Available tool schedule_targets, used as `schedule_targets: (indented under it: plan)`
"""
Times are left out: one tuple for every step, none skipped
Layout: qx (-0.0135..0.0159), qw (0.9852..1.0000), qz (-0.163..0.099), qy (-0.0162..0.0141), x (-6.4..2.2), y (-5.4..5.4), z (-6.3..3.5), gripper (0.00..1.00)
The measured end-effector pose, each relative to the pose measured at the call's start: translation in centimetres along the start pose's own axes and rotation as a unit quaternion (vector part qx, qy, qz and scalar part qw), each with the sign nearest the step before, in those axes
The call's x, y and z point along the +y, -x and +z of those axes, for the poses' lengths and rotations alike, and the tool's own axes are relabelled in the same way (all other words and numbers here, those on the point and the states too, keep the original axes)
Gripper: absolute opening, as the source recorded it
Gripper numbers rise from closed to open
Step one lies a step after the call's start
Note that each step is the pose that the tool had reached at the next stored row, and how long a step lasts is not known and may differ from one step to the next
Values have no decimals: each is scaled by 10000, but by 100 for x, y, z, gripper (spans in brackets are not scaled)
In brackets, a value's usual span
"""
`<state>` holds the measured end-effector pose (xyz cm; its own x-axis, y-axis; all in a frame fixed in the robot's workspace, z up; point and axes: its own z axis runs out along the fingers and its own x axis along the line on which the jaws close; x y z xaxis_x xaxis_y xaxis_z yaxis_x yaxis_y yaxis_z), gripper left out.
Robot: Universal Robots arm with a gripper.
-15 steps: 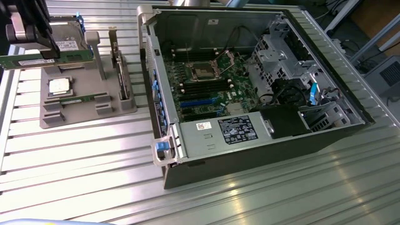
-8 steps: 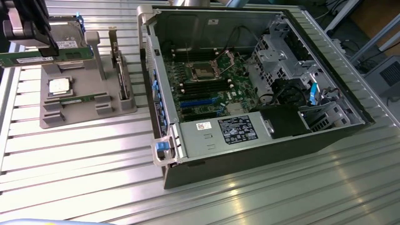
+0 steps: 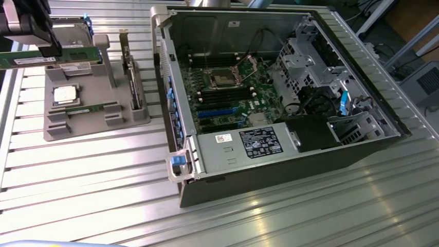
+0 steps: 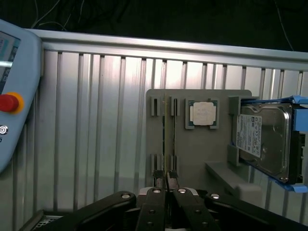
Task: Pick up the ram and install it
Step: 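Pick up the ram and move it above insertion slot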
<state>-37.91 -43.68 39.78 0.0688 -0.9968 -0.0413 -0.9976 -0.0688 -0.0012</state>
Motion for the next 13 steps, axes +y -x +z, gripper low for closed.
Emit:
schedule_targets:
  plan:
    - [0, 10000, 0, 0, 0, 0, -14, 12]
    - [0, 10000, 0, 0, 0, 1, -23, 12]
    - [0, 10000, 0, 0, 0, 2, -42, 12]
    - [0, 10000, 0, 0, 0, 3, -69, 12]
    - [0, 10000, 0, 0, 0, 4, -92, 12]
    - [0, 10000, 0, 0, 0, 4, -108, 12]
    - [0, 10000, 0, 0, 0, 5, -122, 12]
    - [0, 10000, 0, 0, 0, 6, -134, 12]
    - [0, 10000, 0, 0, 0, 6, -140, 12]
    - [-1, 10000, 0, -1, 0, 6, -147, 12]
    - [0, 10000, 0, -1, 0, 6, -147, 12]
    - [-1, 10000, 0, -1, 0, 6, -147, 12]
    - [0, 10000, 0, 0, 0, 6, -147, 12]
